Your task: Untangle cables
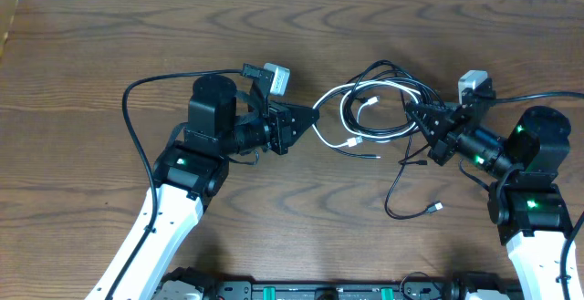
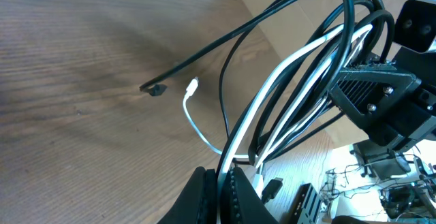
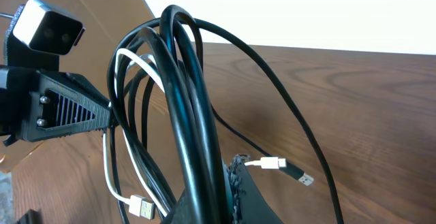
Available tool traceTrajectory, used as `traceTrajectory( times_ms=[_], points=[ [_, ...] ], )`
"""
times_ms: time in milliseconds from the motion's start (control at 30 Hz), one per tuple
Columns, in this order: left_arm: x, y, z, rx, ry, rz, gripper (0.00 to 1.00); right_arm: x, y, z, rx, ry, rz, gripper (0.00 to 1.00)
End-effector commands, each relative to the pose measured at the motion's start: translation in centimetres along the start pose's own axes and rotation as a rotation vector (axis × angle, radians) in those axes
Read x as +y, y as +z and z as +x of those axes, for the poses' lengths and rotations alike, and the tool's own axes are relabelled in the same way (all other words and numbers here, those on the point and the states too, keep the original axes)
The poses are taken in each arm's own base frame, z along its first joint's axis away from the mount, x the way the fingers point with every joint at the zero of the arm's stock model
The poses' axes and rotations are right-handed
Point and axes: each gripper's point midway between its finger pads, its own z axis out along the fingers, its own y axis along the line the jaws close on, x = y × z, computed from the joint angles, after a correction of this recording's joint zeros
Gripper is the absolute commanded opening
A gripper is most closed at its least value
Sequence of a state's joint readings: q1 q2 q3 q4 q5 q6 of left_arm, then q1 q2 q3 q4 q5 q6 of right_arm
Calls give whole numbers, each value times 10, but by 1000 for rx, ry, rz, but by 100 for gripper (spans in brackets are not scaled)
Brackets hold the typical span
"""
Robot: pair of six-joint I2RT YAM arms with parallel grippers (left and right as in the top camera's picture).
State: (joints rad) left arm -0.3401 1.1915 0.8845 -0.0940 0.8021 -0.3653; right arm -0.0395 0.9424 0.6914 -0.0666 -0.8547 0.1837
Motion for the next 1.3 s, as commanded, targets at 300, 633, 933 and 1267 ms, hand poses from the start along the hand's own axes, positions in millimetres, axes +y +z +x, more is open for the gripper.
traceTrajectory(
  times_ms=[300,633,933,1267],
  points=[
    [6,0,-1,-4,1,-19,15,1,0,-7,-15,-2,10,1],
    [6,0,0,-2,2,-17,12,1,0,-7,-15,-2,10,1],
    [6,0,1,0,-49,-18,8,1,0,-7,-13,4,11,1],
    [-3,-1,4,38,-917,23,7,1,0,-7,-13,34,11,1]
  ],
)
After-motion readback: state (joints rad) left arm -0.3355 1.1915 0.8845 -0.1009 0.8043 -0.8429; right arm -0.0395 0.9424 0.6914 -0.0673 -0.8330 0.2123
